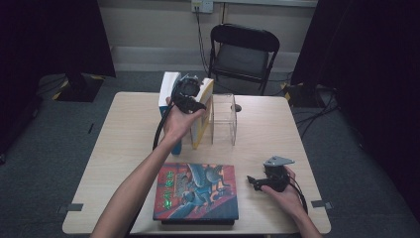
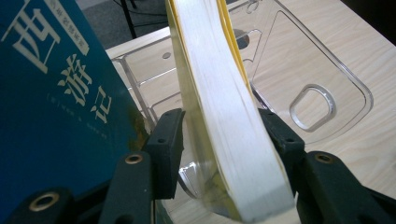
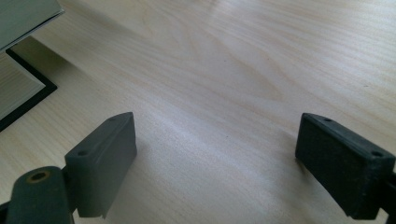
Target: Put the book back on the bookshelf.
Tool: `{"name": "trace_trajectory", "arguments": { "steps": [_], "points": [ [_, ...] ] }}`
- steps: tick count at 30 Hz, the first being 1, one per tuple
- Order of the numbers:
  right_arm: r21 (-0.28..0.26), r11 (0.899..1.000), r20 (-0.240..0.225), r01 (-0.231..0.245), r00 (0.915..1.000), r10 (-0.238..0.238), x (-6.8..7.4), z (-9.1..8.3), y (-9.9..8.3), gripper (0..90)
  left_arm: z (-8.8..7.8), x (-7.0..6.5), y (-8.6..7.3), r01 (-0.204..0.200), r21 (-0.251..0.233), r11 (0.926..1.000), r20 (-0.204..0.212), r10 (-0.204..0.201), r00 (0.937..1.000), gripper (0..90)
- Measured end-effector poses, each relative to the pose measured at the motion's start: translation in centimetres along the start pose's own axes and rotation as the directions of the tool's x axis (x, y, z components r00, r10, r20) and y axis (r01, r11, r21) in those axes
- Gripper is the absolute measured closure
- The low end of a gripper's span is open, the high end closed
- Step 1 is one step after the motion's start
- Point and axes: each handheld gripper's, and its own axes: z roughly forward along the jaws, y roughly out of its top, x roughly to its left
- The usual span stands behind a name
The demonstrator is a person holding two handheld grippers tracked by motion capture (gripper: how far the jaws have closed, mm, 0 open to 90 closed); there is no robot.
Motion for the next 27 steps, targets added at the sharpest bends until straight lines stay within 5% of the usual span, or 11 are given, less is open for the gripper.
{"name": "trace_trajectory", "arguments": {
  "steps": [4,6,13,20,27],
  "points": [
    [0.000,1.000,0.000,0.000,1.0000,0.000,0.0,0.0,0.0,12.3,-0.1,-0.4,-0.6,-0.024,-0.027,0.9994,-0.020,0.024,0.9995,54.9],
    [0.000,1.000,0.000,0.000,1.0000,0.000,0.0,0.0,0.0,12.3,0.0,-0.7,-1.0,-0.046,-0.021,0.9987,-0.061,0.045,0.9971,54.8],
    [0.001,1.000,0.001,-0.001,1.0000,0.001,0.0,0.0,0.0,12.3,0.0,-1.4,-2.0,-0.073,-0.044,0.9964,-0.056,0.071,0.9959,55.4],
    [0.001,1.000,0.002,-0.001,1.0000,0.001,0.0,0.0,0.0,12.3,0.6,-1.7,-3.4,-0.035,-0.120,0.9922,-0.055,0.029,0.9981,55.9],
    [0.001,1.000,0.001,-0.001,1.0000,0.001,0.0,0.0,0.0,12.3,1.8,-1.2,-5.2,-0.014,-0.207,0.9782,-0.025,0.009,0.9996,58.5]
  ]
}}
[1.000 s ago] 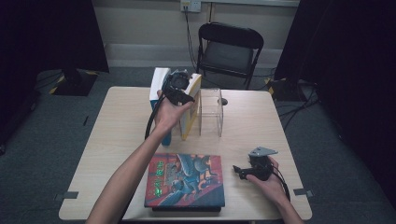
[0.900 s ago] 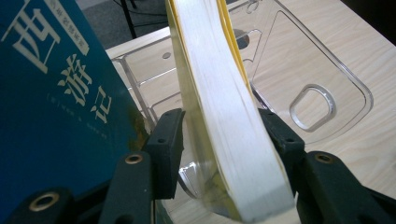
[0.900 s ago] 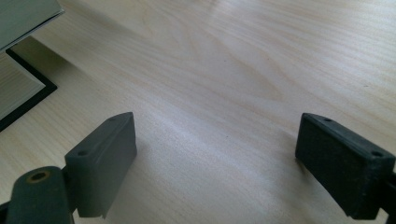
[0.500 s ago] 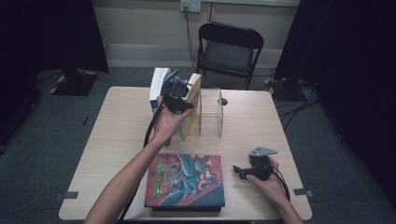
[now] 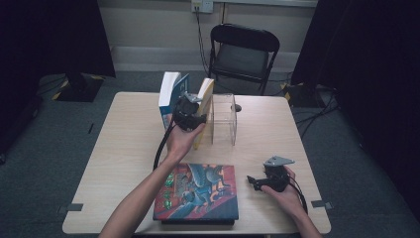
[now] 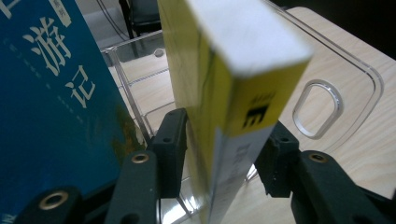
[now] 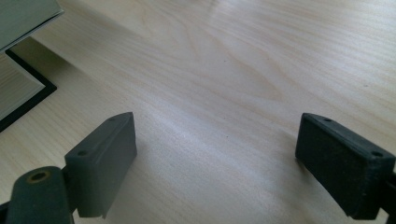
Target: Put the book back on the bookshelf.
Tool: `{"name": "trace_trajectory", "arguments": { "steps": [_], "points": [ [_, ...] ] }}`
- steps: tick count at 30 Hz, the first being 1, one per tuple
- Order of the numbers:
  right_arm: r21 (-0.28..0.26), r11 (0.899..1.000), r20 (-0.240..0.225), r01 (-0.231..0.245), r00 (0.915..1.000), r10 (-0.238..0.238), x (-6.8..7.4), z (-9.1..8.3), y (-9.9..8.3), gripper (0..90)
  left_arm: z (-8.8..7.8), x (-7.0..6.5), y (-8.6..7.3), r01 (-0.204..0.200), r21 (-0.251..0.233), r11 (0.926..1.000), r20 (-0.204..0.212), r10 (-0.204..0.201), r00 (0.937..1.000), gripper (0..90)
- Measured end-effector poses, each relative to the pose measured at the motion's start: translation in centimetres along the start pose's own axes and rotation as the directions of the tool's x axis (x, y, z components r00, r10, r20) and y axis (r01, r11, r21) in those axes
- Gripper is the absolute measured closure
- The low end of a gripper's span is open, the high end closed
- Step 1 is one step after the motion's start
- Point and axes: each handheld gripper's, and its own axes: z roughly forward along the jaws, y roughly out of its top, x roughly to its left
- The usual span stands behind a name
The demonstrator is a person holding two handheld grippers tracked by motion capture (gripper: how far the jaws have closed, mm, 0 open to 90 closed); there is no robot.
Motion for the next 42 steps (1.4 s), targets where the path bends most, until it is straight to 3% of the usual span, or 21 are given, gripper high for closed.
{"name": "trace_trajectory", "arguments": {
  "steps": [4,9,13,15,21,31,38,42],
  "points": [
    [0.000,1.000,0.000,0.000,1.0000,0.000,0.0,0.0,0.0,12.3,0.0,0.3,-0.9,0.001,-0.040,0.9992,0.029,0.001,0.9996,61.5],
    [0.000,1.000,0.000,0.000,1.0000,0.000,0.0,0.0,0.0,12.3,0.3,0.5,-1.9,-0.003,-0.040,0.9992,0.042,0.004,0.9991,62.5],
    [0.000,1.000,0.000,0.000,1.0000,0.000,0.0,0.0,0.0,12.3,0.6,0.4,-2.3,0.020,-0.060,0.9980,0.050,-0.017,0.9986,62.6],
    [0.000,1.000,0.000,0.000,1.0000,0.000,0.0,0.0,0.0,12.3,0.6,0.3,-2.3,-0.006,-0.051,0.9987,0.042,0.008,0.9991,62.6],
    [0.000,1.000,0.000,0.000,1.0000,0.000,0.0,0.0,0.0,12.3,0.6,0.0,-1.9,-0.034,-0.028,0.9990,0.041,0.035,0.9986,65.1],
    [0.001,1.000,0.000,-0.001,1.0000,0.001,0.0,0.0,0.0,12.3,1.0,-1.0,-1.1,-0.027,-0.009,0.9996,0.056,0.027,0.9981,64.7],
    [0.001,1.000,-0.001,-0.002,1.0000,0.002,0.0,0.0,0.0,12.3,0.9,-1.3,-0.1,-0.027,-0.009,0.9996,0.065,0.028,0.9975,63.2],
    [0.001,1.000,-0.001,-0.001,1.0000,0.001,0.0,0.0,0.0,12.3,0.7,-1.7,0.1,-0.045,-0.024,0.9987,0.076,0.047,0.9960,60.5]
  ]
}}
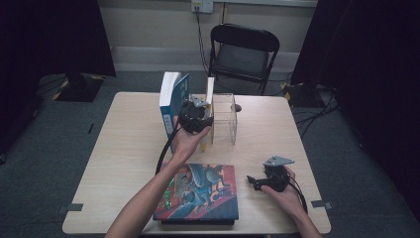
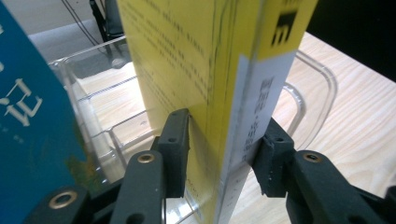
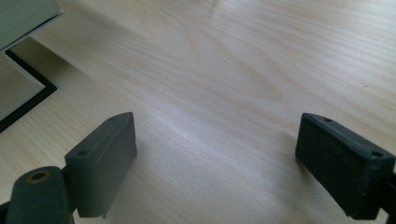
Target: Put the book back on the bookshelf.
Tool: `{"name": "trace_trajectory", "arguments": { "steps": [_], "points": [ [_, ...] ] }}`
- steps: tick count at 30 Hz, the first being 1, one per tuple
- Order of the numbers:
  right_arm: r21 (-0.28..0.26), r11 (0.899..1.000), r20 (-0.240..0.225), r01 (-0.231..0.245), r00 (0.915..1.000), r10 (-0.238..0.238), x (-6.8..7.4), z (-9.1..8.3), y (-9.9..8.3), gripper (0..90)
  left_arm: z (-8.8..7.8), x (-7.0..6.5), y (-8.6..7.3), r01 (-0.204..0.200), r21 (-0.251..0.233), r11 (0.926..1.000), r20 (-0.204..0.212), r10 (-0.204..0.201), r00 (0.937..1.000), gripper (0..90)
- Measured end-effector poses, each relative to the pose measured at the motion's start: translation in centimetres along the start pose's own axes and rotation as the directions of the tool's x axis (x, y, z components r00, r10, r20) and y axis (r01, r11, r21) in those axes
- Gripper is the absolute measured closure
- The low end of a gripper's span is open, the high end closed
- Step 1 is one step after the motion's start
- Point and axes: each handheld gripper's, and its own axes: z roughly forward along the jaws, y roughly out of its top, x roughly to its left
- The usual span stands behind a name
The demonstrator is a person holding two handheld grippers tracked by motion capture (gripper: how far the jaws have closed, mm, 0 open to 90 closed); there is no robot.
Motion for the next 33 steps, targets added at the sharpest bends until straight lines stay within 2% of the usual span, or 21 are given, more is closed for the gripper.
{"name": "trace_trajectory", "arguments": {
  "steps": [3,6,9,13,18,22,24,27,33],
  "points": [
    [0.000,1.000,0.000,0.000,1.0000,0.000,0.0,0.0,0.0,12.3,-0.2,-0.1,0.2,-0.003,-0.015,0.9999,0.017,0.003,0.9999,57.8],
    [0.000,1.000,0.000,0.000,1.0000,0.000,0.0,0.0,0.0,12.3,-0.2,-0.4,0.4,-0.029,-0.006,0.9996,0.007,0.029,0.9995,57.4],
    [0.000,1.000,0.000,0.000,1.0000,0.000,0.0,0.0,0.0,12.3,-0.2,-0.3,0.5,-0.023,-0.015,0.9996,0.026,0.024,0.9994,55.9],
    [0.000,1.000,0.000,0.000,1.0000,0.000,0.0,0.0,0.0,12.3,-0.1,-0.5,0.5,-0.043,-0.012,0.9990,0.024,0.043,0.9988,54.6],
    [0.000,1.000,0.000,0.000,1.0000,0.000,0.0,0.0,0.0,12.3,0.0,-0.7,0.9,-0.045,-0.006,0.9990,0.035,0.045,0.9984,52.7],
    [0.000,1.000,0.000,0.001,1.0000,-0.001,0.0,0.0,0.0,12.3,0.0,-1.1,1.2,-0.032,-0.009,0.9995,0.019,0.032,0.9993,50.0],
    [0.000,1.000,0.000,0.001,1.0000,-0.001,0.0,0.0,0.0,12.3,-0.1,-1.2,1.4,-0.020,-0.034,0.9992,0.038,0.021,0.9991,46.5],
    [0.000,1.000,0.000,0.001,1.0000,-0.001,0.0,0.0,0.0,12.3,-0.3,-1.1,1.6,-0.020,-0.047,0.9987,0.048,0.022,0.9986,45.6],
    [0.000,1.000,0.000,0.001,1.0000,-0.001,0.0,0.0,0.0,12.3,-0.4,-0.7,1.2,-0.016,-0.052,0.9985,0.063,0.019,0.9978,44.0]
  ]
}}
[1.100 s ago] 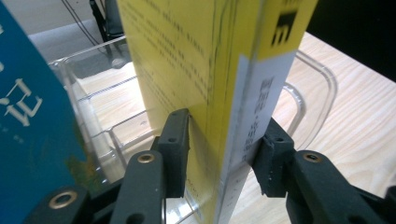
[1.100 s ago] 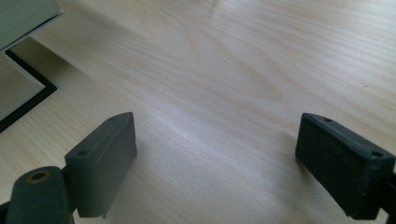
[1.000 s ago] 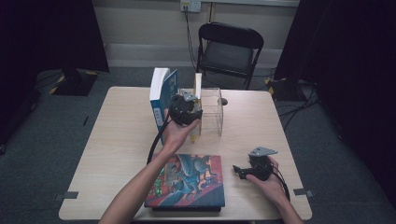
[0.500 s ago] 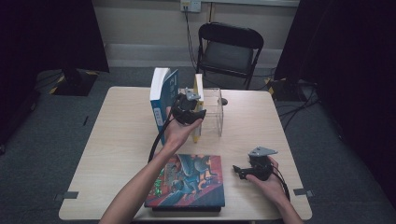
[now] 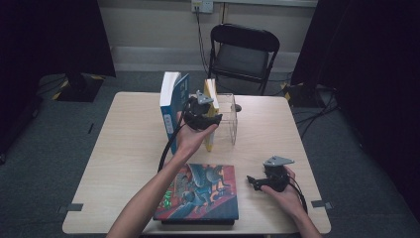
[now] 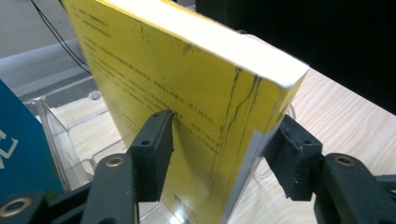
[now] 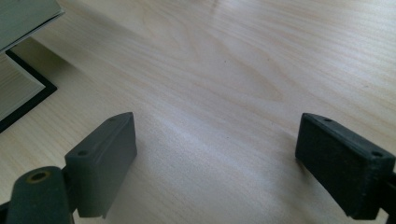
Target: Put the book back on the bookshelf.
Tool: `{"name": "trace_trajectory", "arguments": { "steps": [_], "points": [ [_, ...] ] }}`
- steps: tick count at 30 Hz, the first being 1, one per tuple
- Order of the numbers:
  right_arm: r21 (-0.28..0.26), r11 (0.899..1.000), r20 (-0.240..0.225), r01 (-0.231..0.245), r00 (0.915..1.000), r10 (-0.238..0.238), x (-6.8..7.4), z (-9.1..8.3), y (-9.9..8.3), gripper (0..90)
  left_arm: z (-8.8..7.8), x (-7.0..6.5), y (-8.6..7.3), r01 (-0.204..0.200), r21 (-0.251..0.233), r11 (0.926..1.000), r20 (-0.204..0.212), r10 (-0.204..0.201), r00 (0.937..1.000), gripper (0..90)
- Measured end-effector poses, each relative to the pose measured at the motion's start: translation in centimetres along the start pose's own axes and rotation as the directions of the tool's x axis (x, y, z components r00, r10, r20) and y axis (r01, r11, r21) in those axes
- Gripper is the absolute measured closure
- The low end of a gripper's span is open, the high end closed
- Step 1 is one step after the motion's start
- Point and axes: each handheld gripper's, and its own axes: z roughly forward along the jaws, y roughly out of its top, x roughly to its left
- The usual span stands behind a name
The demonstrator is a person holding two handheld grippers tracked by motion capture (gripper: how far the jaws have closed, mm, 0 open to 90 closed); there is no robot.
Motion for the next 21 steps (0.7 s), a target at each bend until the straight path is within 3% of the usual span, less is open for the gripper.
{"name": "trace_trajectory", "arguments": {
  "steps": [18,21],
  "points": [
    [0.000,1.000,0.000,0.000,1.0000,0.000,0.0,0.0,0.0,12.3,-1.2,1.7,-2.6,0.030,-0.019,0.9994,0.069,-0.028,0.9972,39.4],
    [0.000,1.000,0.000,0.000,1.0000,0.000,0.0,0.0,0.0,12.3,-1.7,2.0,-3.2,0.019,-0.019,0.9997,0.089,-0.017,0.9959,39.1]
  ]
}}
